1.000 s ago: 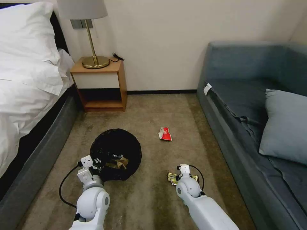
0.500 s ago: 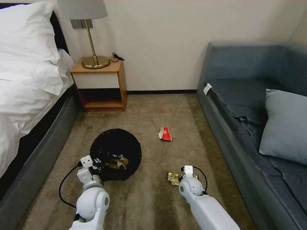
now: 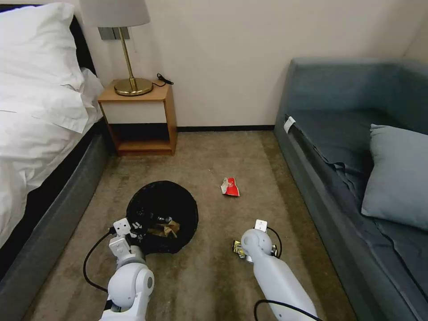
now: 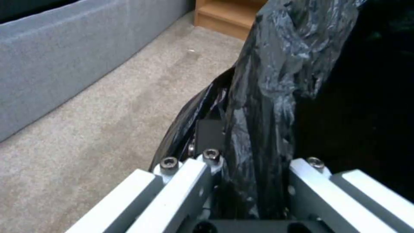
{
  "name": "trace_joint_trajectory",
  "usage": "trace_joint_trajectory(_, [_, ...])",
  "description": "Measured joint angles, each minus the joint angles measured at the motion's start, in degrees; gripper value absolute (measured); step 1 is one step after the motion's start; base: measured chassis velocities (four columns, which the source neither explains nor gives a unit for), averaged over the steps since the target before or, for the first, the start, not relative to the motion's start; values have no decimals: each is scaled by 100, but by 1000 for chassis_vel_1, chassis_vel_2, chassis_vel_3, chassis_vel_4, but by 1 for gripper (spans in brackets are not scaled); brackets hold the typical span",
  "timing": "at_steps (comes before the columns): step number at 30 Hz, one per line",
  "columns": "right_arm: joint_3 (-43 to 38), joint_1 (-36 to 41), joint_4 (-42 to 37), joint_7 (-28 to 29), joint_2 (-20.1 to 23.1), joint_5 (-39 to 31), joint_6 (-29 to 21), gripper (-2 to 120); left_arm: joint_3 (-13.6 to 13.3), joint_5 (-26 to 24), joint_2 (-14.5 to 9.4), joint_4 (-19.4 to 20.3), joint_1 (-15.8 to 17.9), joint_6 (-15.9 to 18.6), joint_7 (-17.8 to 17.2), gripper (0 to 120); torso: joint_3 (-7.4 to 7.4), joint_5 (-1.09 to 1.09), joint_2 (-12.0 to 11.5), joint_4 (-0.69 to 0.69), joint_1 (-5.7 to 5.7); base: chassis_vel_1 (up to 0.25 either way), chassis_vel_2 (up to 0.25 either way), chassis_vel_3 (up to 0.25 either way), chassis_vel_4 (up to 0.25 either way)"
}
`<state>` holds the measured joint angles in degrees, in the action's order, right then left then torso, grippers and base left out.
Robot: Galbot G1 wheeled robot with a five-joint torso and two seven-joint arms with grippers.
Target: Pick up the trash bin, then pick up the garbage on the floor and place it into the trash bin.
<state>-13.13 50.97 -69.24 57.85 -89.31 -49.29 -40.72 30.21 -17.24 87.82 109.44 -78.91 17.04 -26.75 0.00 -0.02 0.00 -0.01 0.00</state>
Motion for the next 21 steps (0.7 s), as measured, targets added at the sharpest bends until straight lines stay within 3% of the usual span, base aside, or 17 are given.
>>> trace_joint_trajectory(6, [-231, -81, 287, 59, -260, 80, 68, 100, 12, 0, 0, 11, -41, -4, 4, 1, 0, 2, 0, 2, 0, 0, 0, 0, 0])
trace_joint_trajectory(21, [-812, -447, 1027, -260, -288, 321, 436, 100, 14, 12, 2, 46, -88, -15, 3, 1, 0, 2, 1, 1, 0, 0, 0, 0, 0])
